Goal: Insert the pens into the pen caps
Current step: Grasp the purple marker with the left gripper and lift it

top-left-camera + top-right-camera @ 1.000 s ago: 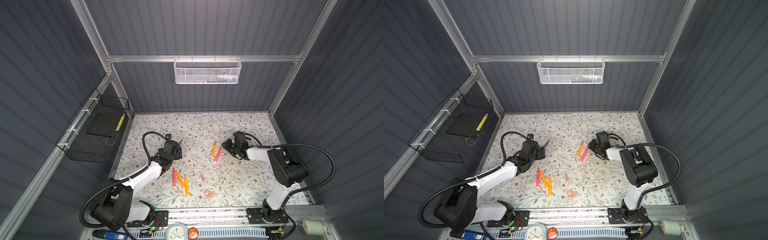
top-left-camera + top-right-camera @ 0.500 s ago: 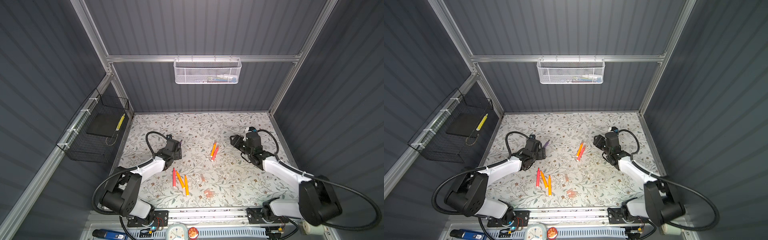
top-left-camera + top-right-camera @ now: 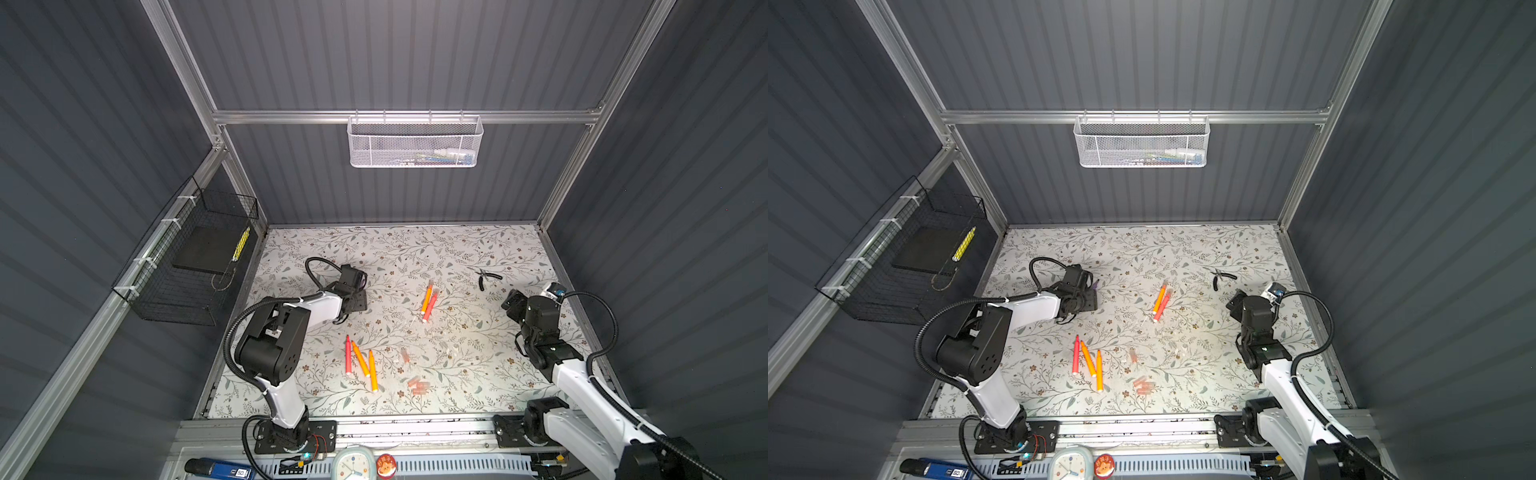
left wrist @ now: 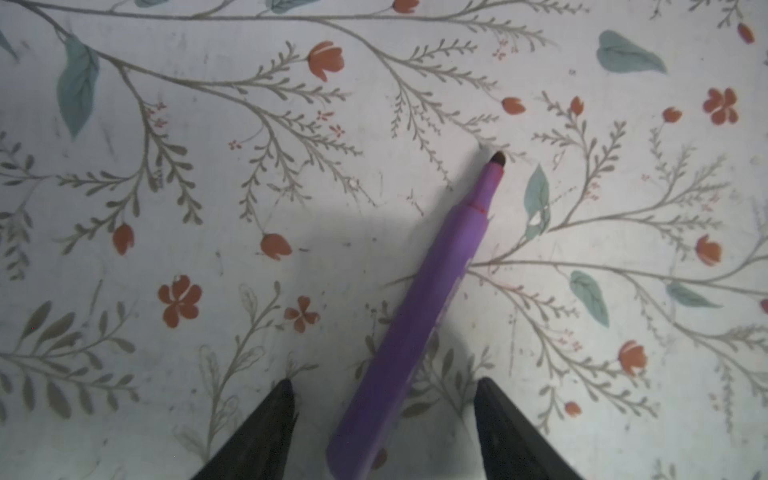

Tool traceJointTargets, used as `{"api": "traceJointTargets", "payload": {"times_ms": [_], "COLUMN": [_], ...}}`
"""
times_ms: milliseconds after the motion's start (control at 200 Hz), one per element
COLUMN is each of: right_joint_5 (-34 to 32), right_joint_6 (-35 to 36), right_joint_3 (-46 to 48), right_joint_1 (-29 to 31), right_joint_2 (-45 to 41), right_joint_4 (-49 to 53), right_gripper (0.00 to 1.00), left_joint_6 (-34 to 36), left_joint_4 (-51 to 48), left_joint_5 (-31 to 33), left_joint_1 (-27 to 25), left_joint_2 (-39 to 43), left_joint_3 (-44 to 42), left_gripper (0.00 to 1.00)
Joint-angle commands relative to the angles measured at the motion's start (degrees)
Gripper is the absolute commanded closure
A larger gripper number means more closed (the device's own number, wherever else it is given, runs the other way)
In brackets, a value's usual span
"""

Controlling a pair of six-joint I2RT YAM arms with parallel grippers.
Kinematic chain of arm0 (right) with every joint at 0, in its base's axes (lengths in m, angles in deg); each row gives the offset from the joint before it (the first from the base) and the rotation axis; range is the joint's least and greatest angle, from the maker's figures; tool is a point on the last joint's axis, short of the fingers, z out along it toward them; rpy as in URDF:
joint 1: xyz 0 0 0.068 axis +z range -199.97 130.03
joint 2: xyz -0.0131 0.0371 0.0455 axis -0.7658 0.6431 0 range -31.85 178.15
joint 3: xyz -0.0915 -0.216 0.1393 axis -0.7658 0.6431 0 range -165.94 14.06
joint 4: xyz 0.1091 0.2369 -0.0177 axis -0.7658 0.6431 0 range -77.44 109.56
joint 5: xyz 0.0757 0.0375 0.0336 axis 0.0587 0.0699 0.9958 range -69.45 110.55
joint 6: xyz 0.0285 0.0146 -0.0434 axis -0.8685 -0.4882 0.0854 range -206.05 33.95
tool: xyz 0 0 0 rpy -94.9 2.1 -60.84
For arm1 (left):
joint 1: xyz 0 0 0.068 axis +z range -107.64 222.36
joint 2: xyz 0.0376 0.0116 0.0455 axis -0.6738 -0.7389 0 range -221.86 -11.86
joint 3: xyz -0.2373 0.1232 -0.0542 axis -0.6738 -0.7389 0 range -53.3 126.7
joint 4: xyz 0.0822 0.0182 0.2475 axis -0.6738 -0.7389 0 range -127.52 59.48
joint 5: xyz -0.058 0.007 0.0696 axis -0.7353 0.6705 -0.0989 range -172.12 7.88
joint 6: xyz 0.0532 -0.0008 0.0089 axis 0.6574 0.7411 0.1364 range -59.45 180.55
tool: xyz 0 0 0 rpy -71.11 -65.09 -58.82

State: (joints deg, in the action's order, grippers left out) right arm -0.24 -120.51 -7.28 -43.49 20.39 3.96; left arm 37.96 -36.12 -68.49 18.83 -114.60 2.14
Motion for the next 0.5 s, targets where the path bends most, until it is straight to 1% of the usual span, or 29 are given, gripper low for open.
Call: {"api": "traceJointTargets", "payload": {"times_ms": [0, 75, 325, 435, 495], "right_joint_5": [1.5, 2.5, 4.1, 4.6, 4.8], "right_joint_6": [0.5, 0.5, 1.0, 0.9, 0.9], "right_joint_3": [-0.2, -0.9, 0.0, 0.6, 0.8], "right_joint_1": [-0.3, -0.3, -0.3, -0.3, -0.3], "right_joint_2": [1.2, 2.1, 1.0, 0.2, -0.2], "right_joint_4": [-2.8, -1.8, -2.0, -2.2, -2.2], "right_gripper": [0.12, 0.12, 0.12, 0.12, 0.12], "left_joint_6": [-1.2, -1.1, -0.7, -0.7, -0.5], "left_joint_4": [-3.4, -3.6, -4.2, -3.2, -1.7], "left_joint_5": [-1.9, -2.7, -3.4, -3.8, -4.7], "left_joint_1": [0.4, 0.4, 0.4, 0.4, 0.4], "left_joint_2": [-2.2, -2.8, -1.9, -0.7, 0.5], "left_joint_3": [1.3, 1.5, 1.2, -0.1, -1.5], "left_gripper": [0.35, 0.4, 0.68, 0.82, 0.86]}}
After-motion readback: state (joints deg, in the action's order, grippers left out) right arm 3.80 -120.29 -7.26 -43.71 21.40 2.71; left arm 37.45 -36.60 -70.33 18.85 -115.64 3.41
